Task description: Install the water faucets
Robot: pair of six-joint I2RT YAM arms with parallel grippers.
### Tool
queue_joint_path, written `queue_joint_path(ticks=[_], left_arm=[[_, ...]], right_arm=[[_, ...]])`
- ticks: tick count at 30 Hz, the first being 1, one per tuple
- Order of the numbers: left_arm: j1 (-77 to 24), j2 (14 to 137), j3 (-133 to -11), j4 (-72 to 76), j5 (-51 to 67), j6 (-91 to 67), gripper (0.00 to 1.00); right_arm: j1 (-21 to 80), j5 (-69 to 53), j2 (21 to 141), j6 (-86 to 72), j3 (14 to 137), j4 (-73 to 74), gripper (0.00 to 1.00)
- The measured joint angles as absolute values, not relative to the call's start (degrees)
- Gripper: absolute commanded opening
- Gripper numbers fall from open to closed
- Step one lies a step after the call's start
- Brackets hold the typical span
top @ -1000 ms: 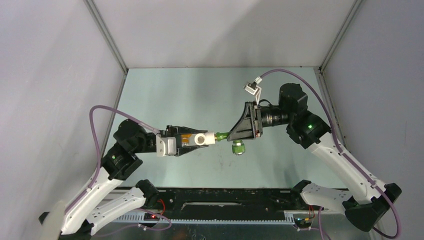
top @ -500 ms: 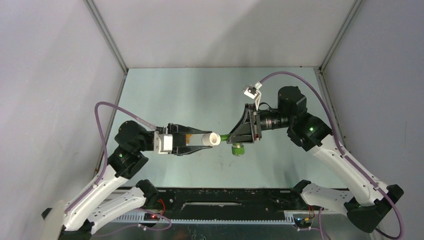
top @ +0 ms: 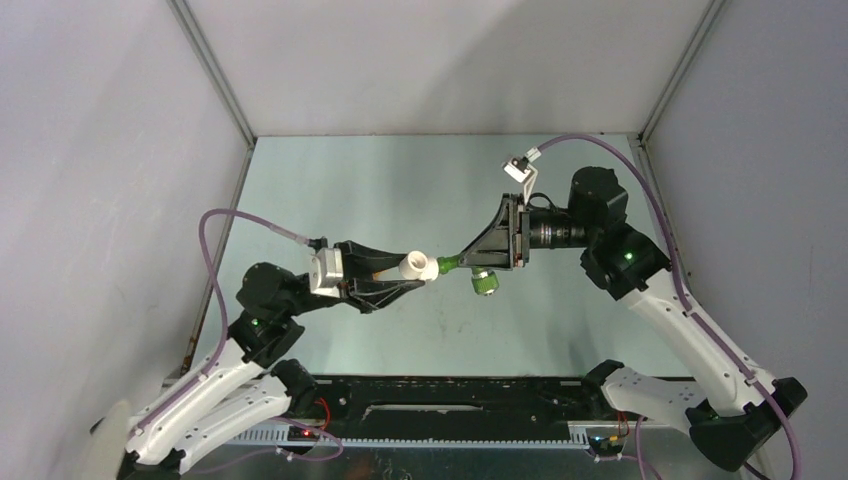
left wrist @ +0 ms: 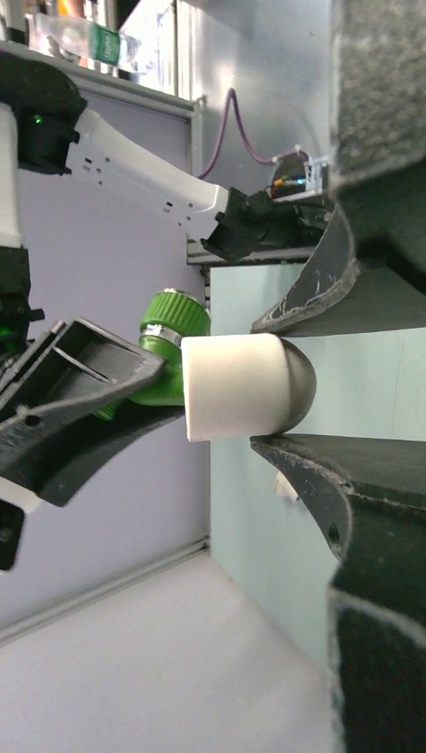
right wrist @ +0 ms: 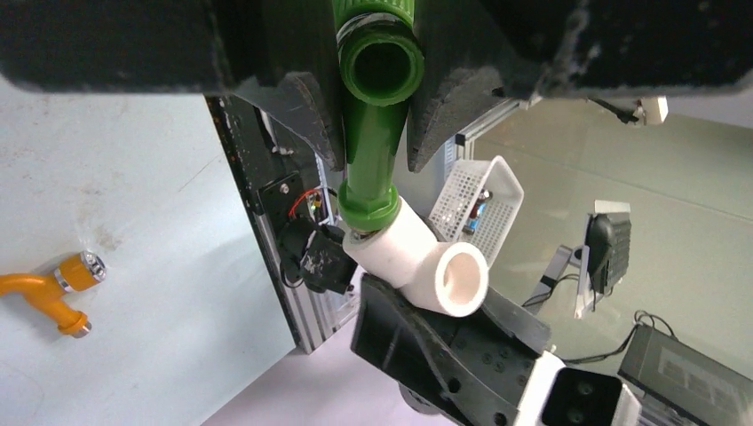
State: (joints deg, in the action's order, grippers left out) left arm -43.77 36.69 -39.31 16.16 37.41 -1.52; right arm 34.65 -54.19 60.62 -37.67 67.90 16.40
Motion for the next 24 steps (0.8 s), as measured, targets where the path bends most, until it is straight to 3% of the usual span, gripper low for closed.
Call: queue_joint_path(ticks=[10,16,24], left_arm=[[-44.25,35.03,-27.55,32.34,27.81,-20.27,0.0],[-44.21,34.28,-24.18,32.01,19.66,-28.36,0.0],[-44.21,35.11,-20.62,34.79,17.72,-34.54,0.0]], right_arm=[[33.58,-54.26,59.86,-42.02,64.64,11.31,0.0],[33.32,-56.18,59.77,-42.5,64.64,9.43,0.0],[33.32,-57.45,59.77,-42.7,64.64,8.23,0.0]])
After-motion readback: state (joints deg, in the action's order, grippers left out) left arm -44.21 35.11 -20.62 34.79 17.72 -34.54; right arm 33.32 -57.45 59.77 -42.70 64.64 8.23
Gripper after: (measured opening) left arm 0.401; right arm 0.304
